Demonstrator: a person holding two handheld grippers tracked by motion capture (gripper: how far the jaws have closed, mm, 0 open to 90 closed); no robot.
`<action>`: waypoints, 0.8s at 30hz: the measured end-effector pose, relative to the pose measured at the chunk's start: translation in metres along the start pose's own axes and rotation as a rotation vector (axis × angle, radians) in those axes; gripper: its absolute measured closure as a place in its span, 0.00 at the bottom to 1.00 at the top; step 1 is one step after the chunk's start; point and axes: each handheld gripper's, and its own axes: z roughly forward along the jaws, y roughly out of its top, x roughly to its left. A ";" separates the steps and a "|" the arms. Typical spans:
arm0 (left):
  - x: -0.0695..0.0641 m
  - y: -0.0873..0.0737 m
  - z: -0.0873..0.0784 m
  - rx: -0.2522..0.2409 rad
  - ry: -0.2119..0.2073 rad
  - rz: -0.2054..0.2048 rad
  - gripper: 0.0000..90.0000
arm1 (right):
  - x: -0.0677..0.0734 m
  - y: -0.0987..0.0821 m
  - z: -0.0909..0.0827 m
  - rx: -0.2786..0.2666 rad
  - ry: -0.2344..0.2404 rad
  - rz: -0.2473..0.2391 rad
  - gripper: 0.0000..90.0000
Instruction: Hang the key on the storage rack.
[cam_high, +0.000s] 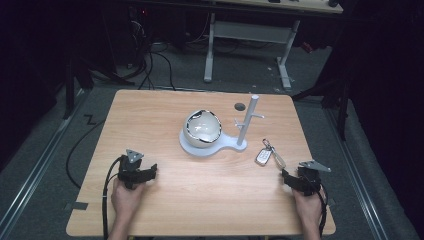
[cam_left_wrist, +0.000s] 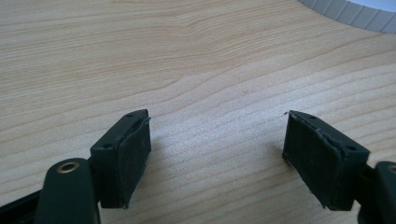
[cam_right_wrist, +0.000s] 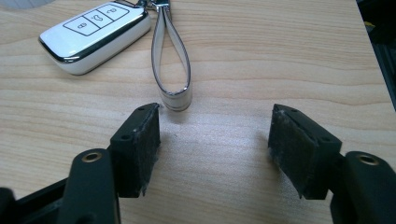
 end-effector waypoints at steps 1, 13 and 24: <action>0.000 0.000 0.000 0.000 0.000 0.000 0.26 | 0.001 0.000 -0.001 -0.002 0.001 0.003 0.43; 0.000 0.000 0.000 0.000 -0.002 0.000 0.26 | 0.002 -0.001 -0.001 -0.008 0.005 -0.006 0.48; 0.000 -0.001 -0.001 0.001 -0.004 0.001 0.26 | 0.004 0.000 -0.007 -0.039 0.015 -0.020 0.55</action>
